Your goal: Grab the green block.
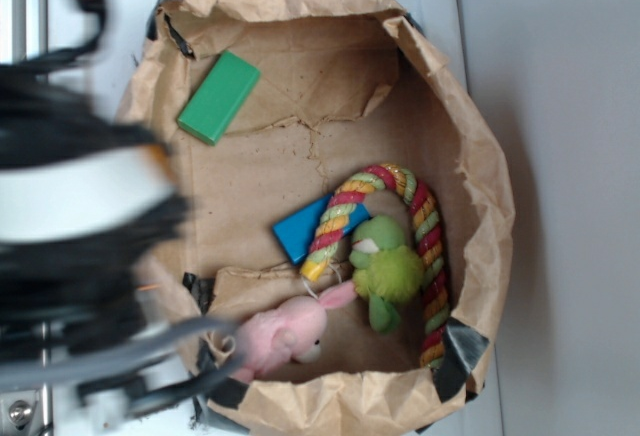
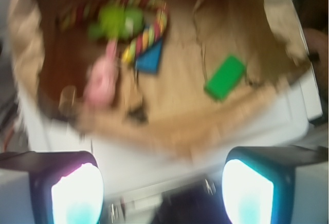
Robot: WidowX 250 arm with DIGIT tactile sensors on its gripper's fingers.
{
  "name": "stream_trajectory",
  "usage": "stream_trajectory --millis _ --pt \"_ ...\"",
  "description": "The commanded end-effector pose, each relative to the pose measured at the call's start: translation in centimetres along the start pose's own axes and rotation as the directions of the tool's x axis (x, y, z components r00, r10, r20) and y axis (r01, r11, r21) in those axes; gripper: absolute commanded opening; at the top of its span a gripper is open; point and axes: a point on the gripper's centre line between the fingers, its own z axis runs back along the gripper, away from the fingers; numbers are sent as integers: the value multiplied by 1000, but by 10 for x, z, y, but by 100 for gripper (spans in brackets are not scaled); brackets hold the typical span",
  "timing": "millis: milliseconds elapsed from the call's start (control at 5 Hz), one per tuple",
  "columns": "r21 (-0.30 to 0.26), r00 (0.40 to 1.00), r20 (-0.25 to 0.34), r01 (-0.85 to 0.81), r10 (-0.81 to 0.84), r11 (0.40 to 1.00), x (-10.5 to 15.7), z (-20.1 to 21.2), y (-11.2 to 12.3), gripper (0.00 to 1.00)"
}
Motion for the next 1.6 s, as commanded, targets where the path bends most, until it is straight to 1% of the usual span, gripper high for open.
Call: stream_trajectory --millis 0,200,400,600,800,1000,1200,1400 --pt "-7 976 95 -197 197 980 102 -23 1 100" --pt "-3 949 129 -291 289 957 128 -45 14 100" --pt "-22 936 140 -322 322 947 123 -53 21 100" --pt "-21 954 157 -257 257 966 102 -50 18 100" --pt "-29 959 144 -243 244 970 94 -50 27 100" --pt "-19 960 128 -249 249 968 61 -49 38 100" --pt "18 961 115 -256 252 967 55 -59 44 100" --pt "43 977 109 -187 181 981 49 -54 42 100"
